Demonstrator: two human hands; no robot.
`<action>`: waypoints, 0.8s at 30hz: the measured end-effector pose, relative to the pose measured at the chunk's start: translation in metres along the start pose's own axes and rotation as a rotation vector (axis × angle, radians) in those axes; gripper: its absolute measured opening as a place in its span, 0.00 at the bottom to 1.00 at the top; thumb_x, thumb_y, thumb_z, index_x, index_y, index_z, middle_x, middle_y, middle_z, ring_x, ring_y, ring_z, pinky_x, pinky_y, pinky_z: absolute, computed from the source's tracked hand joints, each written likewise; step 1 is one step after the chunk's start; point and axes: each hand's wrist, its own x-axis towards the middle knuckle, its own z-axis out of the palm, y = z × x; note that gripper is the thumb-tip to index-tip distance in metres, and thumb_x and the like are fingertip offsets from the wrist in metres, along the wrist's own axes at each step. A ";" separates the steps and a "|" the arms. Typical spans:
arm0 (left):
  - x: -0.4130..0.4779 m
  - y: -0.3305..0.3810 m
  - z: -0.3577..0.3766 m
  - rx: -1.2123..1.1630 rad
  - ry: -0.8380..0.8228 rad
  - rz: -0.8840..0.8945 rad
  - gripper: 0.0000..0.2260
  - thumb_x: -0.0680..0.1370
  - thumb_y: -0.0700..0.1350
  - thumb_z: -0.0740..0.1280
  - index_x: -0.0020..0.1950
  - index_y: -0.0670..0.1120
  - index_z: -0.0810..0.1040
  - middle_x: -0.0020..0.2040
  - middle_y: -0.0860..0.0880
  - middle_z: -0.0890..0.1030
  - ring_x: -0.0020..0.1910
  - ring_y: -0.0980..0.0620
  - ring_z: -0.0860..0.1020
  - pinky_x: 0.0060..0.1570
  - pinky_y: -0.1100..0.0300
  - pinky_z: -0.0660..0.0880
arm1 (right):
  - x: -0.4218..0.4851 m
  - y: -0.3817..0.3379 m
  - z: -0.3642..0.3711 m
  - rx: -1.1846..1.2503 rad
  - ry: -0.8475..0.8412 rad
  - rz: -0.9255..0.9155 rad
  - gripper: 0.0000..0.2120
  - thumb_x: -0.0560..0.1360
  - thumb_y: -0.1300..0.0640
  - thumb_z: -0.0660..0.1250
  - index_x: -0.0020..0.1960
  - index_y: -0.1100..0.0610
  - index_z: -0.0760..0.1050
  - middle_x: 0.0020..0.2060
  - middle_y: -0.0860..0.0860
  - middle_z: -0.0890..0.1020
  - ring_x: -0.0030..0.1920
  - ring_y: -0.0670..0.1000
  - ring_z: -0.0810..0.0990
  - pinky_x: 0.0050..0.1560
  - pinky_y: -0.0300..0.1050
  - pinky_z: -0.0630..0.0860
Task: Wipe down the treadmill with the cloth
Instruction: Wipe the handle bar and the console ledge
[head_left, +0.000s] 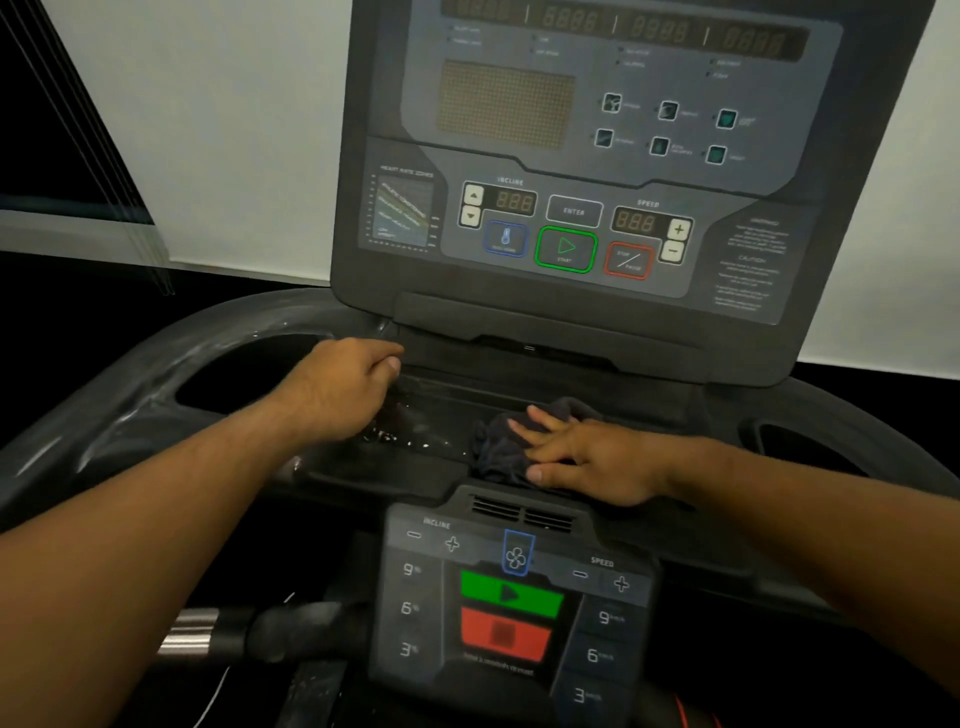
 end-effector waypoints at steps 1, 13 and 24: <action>0.000 -0.009 -0.002 -0.006 0.010 -0.012 0.17 0.83 0.48 0.57 0.70 0.49 0.74 0.67 0.47 0.78 0.67 0.47 0.73 0.65 0.55 0.67 | 0.010 -0.006 -0.003 -0.011 -0.012 -0.016 0.20 0.83 0.46 0.54 0.73 0.45 0.67 0.78 0.43 0.50 0.77 0.46 0.38 0.76 0.47 0.40; -0.002 -0.062 -0.020 -0.027 0.101 -0.015 0.15 0.82 0.46 0.59 0.67 0.48 0.78 0.65 0.47 0.79 0.66 0.45 0.74 0.64 0.57 0.67 | 0.106 -0.098 -0.009 -0.116 -0.037 0.113 0.25 0.83 0.44 0.48 0.79 0.47 0.52 0.79 0.52 0.43 0.77 0.56 0.37 0.74 0.58 0.38; -0.010 -0.068 -0.025 -0.054 0.110 0.041 0.13 0.82 0.45 0.59 0.60 0.46 0.81 0.58 0.46 0.82 0.59 0.45 0.77 0.56 0.56 0.70 | 0.176 -0.171 0.013 0.139 0.364 0.623 0.33 0.81 0.40 0.46 0.79 0.52 0.39 0.77 0.55 0.33 0.75 0.61 0.30 0.72 0.64 0.35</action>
